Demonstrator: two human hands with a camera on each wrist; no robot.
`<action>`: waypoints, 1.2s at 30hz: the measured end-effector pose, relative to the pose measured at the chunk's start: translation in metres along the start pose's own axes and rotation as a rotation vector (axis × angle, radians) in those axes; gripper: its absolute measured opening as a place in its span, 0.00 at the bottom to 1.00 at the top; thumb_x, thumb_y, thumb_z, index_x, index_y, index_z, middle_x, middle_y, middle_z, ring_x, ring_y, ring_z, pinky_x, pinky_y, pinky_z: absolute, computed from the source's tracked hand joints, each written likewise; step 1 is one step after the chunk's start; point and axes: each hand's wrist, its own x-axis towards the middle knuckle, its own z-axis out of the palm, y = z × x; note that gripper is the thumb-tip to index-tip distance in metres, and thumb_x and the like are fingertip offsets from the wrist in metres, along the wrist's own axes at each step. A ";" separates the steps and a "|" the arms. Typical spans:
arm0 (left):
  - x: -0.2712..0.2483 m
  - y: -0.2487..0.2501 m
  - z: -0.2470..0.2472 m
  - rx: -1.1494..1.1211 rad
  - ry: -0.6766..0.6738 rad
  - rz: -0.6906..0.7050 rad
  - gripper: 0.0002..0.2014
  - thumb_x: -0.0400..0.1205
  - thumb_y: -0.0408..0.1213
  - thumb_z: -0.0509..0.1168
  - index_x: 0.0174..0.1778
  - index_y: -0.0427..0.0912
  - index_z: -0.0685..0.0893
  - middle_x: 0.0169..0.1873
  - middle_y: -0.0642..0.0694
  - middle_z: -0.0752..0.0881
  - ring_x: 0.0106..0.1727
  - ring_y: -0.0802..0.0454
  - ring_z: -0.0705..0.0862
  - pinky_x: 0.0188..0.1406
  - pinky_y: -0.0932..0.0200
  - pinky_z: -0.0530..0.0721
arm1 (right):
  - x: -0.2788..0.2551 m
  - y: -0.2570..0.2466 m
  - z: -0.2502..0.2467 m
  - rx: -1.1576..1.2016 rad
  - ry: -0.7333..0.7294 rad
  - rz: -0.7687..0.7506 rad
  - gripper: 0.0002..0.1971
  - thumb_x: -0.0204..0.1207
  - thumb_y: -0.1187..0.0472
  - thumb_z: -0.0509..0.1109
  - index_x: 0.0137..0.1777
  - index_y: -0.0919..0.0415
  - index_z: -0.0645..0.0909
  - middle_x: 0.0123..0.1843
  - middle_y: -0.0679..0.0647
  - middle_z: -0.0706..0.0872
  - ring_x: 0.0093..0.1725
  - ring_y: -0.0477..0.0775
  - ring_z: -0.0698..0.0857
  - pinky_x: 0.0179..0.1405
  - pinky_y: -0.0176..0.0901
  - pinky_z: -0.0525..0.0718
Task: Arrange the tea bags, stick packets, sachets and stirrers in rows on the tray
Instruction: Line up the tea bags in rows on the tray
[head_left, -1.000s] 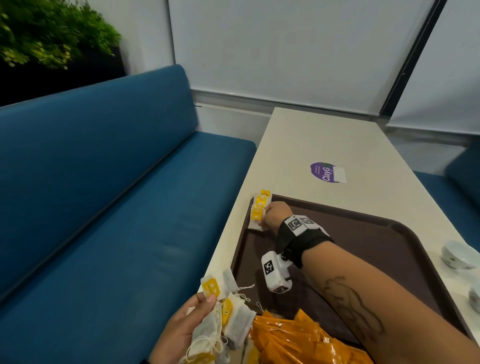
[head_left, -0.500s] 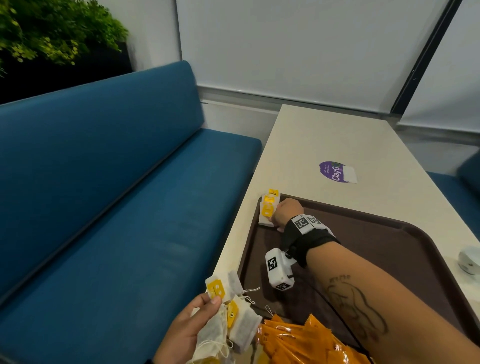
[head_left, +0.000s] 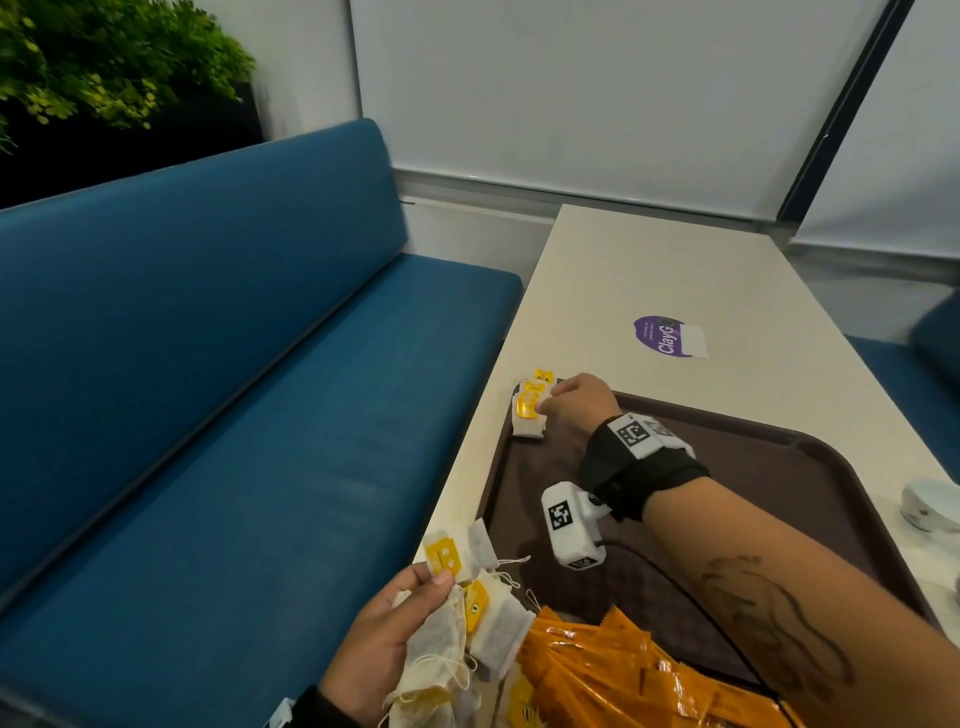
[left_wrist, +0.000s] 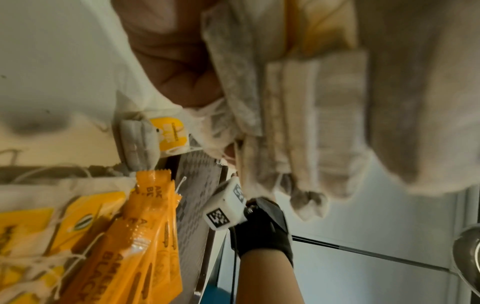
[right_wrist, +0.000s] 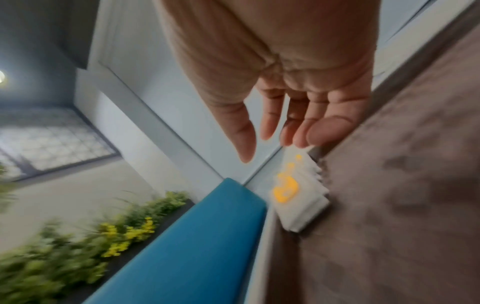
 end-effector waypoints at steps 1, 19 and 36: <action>0.000 -0.001 0.002 0.010 -0.021 0.010 0.10 0.78 0.32 0.64 0.51 0.32 0.83 0.33 0.41 0.90 0.32 0.49 0.89 0.25 0.64 0.85 | -0.015 -0.006 -0.009 0.051 -0.065 -0.058 0.08 0.71 0.67 0.76 0.35 0.60 0.80 0.37 0.54 0.83 0.45 0.51 0.84 0.43 0.38 0.85; -0.021 -0.029 0.057 0.163 -0.227 0.051 0.06 0.81 0.29 0.61 0.44 0.31 0.83 0.34 0.39 0.85 0.29 0.56 0.86 0.27 0.69 0.83 | -0.172 -0.016 -0.082 -0.364 -0.617 -0.251 0.06 0.68 0.58 0.79 0.36 0.50 0.84 0.32 0.41 0.84 0.33 0.35 0.80 0.42 0.34 0.78; -0.006 -0.005 0.020 0.195 -0.049 0.074 0.07 0.80 0.29 0.62 0.45 0.31 0.85 0.37 0.43 0.86 0.30 0.56 0.86 0.19 0.72 0.79 | -0.030 0.005 -0.014 0.157 -0.257 0.199 0.09 0.78 0.72 0.67 0.39 0.59 0.78 0.23 0.51 0.83 0.20 0.42 0.80 0.18 0.32 0.75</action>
